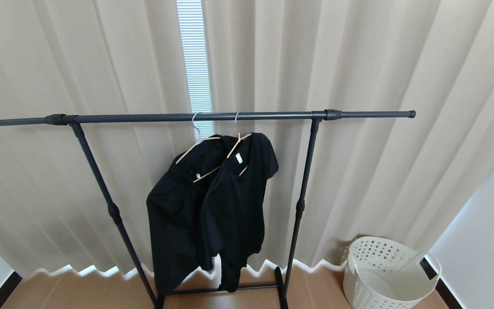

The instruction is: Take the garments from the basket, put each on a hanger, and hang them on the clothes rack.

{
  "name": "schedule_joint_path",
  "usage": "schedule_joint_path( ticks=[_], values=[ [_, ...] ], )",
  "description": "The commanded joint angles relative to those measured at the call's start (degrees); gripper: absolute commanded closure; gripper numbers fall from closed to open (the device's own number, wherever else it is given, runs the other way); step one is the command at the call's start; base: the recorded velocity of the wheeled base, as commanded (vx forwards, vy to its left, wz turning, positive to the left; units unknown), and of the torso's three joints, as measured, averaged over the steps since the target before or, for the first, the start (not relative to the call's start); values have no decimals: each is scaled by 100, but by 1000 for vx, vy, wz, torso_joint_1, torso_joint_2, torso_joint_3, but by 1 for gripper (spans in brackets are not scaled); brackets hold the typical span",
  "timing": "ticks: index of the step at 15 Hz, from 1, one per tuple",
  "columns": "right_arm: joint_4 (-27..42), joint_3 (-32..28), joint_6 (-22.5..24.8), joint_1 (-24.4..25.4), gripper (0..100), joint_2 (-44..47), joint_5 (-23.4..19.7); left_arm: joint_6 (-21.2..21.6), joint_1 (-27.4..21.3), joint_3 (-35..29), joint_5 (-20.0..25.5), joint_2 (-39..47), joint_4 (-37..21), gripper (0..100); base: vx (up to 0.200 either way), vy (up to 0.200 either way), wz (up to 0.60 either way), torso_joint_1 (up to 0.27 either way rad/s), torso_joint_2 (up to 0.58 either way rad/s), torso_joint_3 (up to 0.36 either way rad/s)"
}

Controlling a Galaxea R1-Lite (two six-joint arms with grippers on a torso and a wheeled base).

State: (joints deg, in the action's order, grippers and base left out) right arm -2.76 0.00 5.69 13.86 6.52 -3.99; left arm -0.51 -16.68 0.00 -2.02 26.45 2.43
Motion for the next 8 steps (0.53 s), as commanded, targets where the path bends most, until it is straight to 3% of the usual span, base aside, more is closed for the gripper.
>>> schedule_joint_path(
  ticks=[1, 3, 6, 8],
  values=[
    [-6, 0, 20, -367, 0, -81, 3, 324, 1132, 0, -246, -1151, -76, 0, 0, 0, 0, 0, 0, 0],
    [3, 0, 20, -472, 0, -81, 29, 324, 1870, 0, -211, -1432, -93, 0, 0, 0, 0, 0, 0, 0],
    [3, 0, 20, -938, 0, -98, 47, 271, 1879, 0, 299, -2197, -234, 0, 0, 0, 0, 0, 0, 0],
    [3, 0, 11, -1158, 0, -274, 38, 192, 1650, 0, 405, -2373, -243, 0, 0, 0, 0, 0, 0, 0]
  ],
)
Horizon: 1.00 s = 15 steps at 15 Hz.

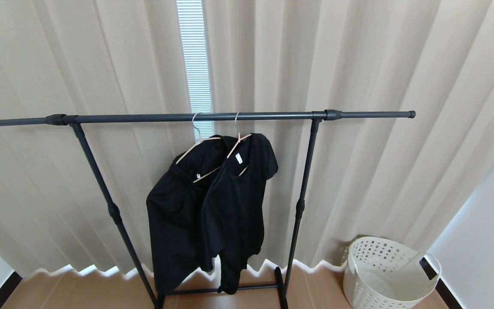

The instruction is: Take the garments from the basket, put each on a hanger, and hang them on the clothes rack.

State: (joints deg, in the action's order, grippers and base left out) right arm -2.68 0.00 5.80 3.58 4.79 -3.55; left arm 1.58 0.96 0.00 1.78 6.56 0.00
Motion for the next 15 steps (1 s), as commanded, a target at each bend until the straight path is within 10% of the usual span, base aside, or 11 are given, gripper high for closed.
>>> schedule_joint_path(
  ticks=[1, 15],
  values=[
    [-4, 0, 0, -218, 0, -207, 3, 0, -193, 0, 33, -454, 0, 0, 0, 0, 0, 0, 0, 0],
    [-66, 0, -554, -350, 0, -444, 267, -71, -140, 0, -143, -568, 9, 0, 0, 0, 0, 0, 0, 0]
  ],
)
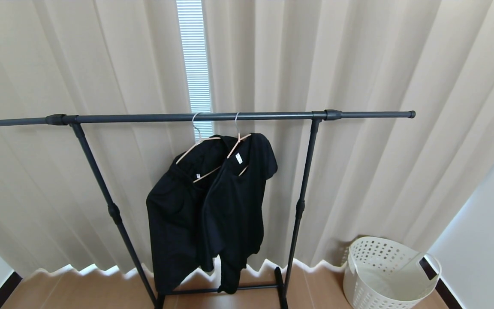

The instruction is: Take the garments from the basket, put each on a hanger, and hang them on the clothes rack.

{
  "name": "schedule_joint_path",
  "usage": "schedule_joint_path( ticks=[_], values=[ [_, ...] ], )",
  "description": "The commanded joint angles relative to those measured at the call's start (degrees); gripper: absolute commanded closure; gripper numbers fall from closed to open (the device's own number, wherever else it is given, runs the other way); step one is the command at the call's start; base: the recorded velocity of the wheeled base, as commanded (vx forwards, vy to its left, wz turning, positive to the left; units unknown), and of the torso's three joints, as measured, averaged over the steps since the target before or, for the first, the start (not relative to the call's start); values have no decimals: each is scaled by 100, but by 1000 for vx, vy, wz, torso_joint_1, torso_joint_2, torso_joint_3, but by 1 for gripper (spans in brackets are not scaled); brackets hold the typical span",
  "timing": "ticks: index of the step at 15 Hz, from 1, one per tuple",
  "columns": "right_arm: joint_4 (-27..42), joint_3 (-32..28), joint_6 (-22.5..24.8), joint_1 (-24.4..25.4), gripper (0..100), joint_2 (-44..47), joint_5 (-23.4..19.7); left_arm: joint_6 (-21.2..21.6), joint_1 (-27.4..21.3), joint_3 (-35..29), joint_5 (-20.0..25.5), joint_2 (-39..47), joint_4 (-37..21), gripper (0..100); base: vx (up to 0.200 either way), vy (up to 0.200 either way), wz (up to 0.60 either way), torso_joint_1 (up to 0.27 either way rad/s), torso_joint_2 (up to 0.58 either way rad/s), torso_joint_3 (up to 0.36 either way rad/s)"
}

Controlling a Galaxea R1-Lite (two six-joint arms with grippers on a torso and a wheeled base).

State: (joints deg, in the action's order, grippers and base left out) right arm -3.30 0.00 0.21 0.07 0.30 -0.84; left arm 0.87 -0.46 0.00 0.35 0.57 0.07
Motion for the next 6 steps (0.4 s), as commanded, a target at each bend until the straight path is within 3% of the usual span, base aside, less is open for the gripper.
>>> schedule_joint_path(
  ticks=[1, 6],
  values=[
    [-4, 0, 6, 1, 0, 5, -4, 1, 2, 0, 0, 31, 1, 0, 0, 0, 0, 0, 0, 0],
    [-4, 0, 50, 1, 0, 5, -13, 1, 2, 0, 0, 31, 1, 0, 0, 0, 0, 0, 0, 0]
  ],
)
